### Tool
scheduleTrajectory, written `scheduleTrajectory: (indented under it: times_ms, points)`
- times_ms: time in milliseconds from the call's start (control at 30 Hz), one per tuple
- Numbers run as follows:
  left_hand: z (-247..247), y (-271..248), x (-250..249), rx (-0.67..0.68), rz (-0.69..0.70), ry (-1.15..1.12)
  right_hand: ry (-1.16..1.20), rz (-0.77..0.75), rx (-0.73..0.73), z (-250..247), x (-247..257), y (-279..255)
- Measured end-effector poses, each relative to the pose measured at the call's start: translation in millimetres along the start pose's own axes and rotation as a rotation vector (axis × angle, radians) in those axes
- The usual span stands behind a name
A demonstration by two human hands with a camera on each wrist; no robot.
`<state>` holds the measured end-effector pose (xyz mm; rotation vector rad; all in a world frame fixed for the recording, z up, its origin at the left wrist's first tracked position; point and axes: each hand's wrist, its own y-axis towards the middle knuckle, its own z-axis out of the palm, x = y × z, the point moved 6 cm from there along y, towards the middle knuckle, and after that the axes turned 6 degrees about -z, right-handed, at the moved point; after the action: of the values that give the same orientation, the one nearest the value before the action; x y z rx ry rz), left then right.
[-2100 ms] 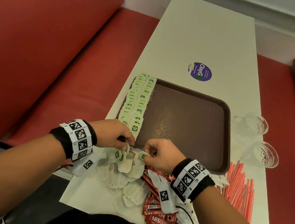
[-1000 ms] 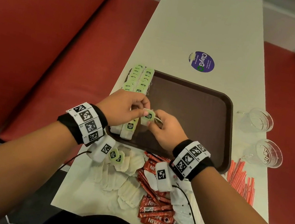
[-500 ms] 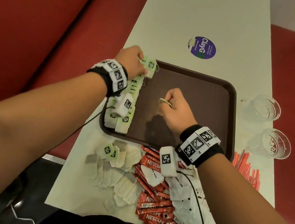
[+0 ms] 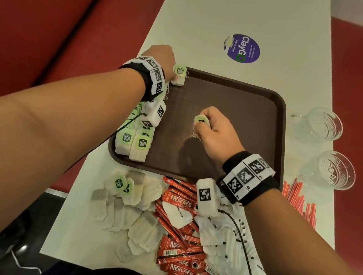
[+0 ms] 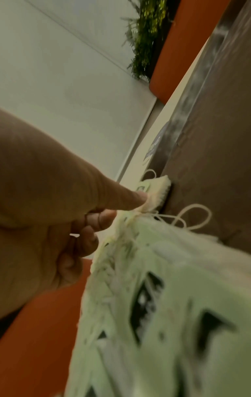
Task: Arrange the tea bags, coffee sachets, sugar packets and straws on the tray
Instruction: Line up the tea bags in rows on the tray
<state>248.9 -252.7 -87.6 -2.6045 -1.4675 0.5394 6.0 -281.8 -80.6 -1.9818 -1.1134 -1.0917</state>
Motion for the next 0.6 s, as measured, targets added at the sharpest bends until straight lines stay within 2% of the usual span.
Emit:
scheduleTrajectory:
  times_ms: [200, 333, 400, 533, 600]
  points:
    - [13, -2, -12, 0.073, 0.154, 0.132, 0.020, -0.002, 0.001, 0, -2, 4]
    - [12, -5, -9, 0.051, 0.175, 0.218, -0.057, -0.030, -0.034, -4, -1, 12]
    - [8, -8, -9, 0.040, 0.212, 0.174, -0.062, -0.032, -0.044, -5, 0, 15]
    - [-15, -28, -16, -0.024, 0.341, -0.079, -0.064, -0.052, -0.112, -7, 6, 21]
    - [-25, -51, -22, 0.055, 0.412, -0.200, -0.045, -0.063, -0.140, -8, 8, 24]
